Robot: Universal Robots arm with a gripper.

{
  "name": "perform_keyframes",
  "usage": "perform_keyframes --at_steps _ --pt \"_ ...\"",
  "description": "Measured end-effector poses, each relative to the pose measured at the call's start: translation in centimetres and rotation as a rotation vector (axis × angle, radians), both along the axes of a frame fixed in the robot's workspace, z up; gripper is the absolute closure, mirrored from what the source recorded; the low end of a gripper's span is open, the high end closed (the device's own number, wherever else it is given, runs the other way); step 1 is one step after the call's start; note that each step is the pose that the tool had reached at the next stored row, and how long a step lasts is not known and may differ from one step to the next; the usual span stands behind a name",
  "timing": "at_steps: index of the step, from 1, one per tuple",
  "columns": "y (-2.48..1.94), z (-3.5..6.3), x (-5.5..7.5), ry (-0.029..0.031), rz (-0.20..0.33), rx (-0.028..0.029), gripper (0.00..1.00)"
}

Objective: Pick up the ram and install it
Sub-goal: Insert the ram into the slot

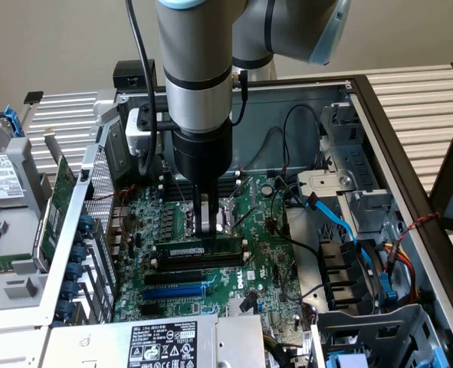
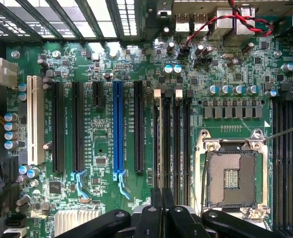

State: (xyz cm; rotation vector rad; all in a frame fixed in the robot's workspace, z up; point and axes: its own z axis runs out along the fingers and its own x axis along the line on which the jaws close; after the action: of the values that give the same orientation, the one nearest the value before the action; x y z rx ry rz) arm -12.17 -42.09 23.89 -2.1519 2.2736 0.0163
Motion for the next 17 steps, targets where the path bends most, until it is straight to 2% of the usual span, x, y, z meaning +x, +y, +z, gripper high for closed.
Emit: perform_keyframes --at_steps 17 --pt "-0.04 -0.26 0.00 0.0000 0.000 0.0016 0.88"
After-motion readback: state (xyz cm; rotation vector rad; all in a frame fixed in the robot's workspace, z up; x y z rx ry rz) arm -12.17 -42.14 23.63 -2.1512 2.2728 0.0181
